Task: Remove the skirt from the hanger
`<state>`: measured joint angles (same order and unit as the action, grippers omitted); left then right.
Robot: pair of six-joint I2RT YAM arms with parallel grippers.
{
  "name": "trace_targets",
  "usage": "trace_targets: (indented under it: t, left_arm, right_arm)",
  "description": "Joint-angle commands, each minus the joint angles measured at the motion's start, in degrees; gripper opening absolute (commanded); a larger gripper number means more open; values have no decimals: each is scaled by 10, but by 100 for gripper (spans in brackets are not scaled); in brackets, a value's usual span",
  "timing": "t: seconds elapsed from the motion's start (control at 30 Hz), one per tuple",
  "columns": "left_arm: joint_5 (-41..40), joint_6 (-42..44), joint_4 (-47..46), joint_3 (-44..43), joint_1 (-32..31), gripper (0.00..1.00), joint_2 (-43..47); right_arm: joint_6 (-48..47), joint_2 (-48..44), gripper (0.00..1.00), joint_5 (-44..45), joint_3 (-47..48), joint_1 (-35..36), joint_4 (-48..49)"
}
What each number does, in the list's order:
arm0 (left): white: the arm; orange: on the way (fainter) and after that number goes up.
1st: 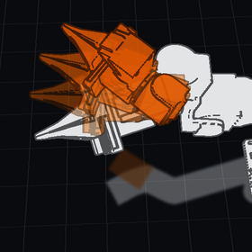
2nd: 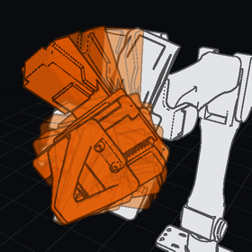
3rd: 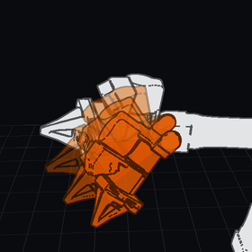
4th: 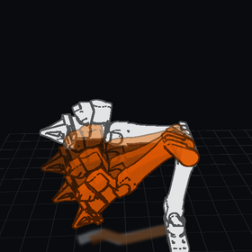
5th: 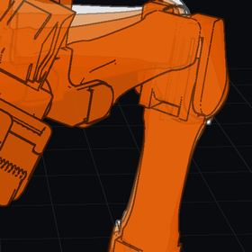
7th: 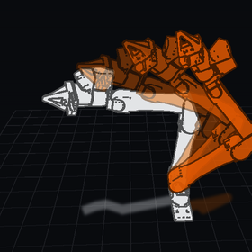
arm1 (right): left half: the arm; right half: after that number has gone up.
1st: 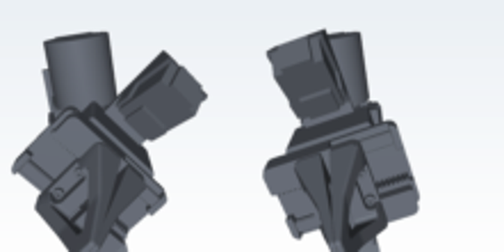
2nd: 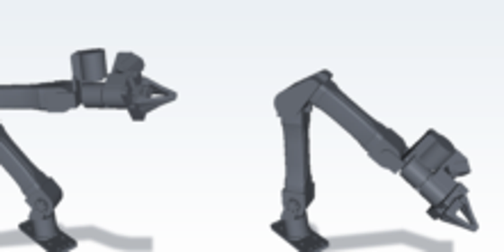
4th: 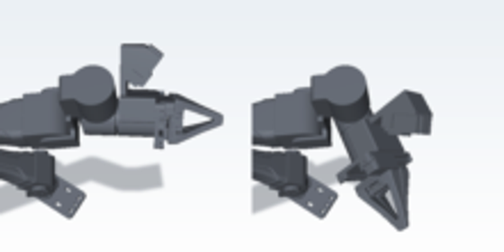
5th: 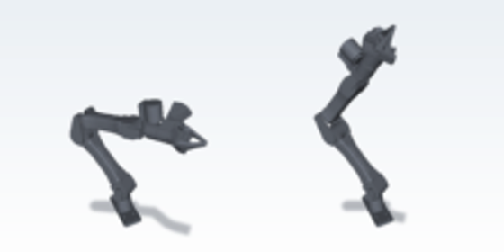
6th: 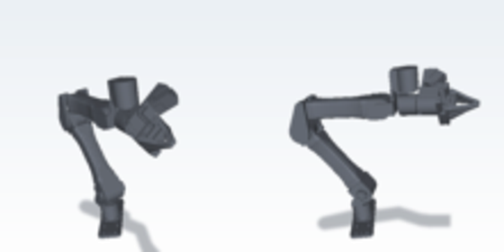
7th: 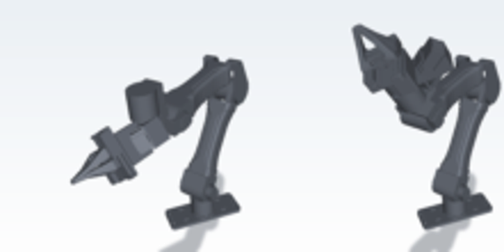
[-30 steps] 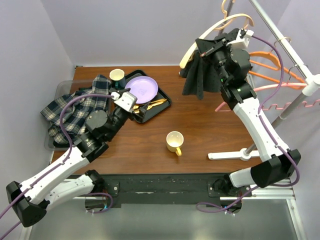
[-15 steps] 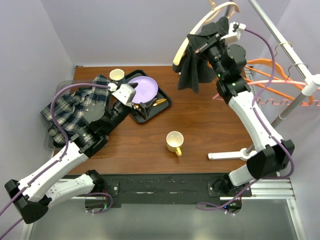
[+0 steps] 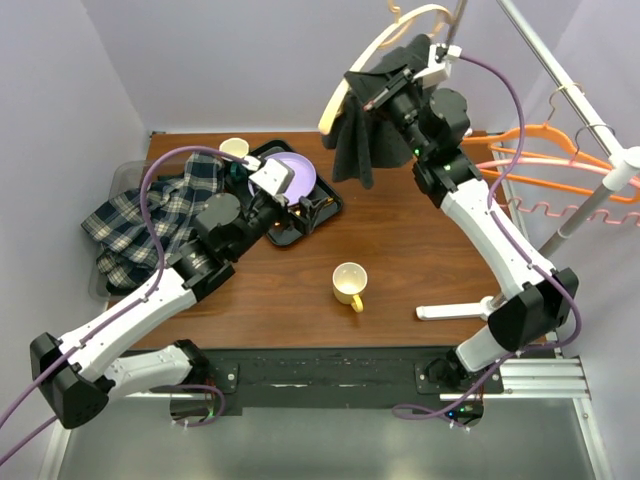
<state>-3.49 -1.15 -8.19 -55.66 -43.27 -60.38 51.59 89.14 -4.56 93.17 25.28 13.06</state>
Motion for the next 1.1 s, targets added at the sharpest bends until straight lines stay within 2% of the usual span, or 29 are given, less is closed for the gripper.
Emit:
trace_targets:
  t: [0.0, 0.3, 0.63, 0.87, 1.0, 1.07]
  left_arm:
    - [-9, -19, -49, -38, -2, 99, -9]
    - [-21, -25, -79, -14, -3, 99, -5]
    - [-41, -15, -115, 9, -3, 100, -16]
    - [-10, -23, -167, 11, -3, 100, -47]
    - [0, -31, -170, 9, -3, 92, -63]
    - [-6, -31, -172, 14, -2, 85, -65]
  right_arm:
    - [0, -81, 0, 10, -14, 43, 82]
    - [40, -137, 0, 60, -90, 101, 124]
    - [62, -139, 0, 82, -82, 134, 136]
    - [66, -134, 0, 96, -70, 154, 138]
    - [66, -134, 0, 104, -68, 161, 146]
    - [67, -135, 0, 108, -69, 161, 149]
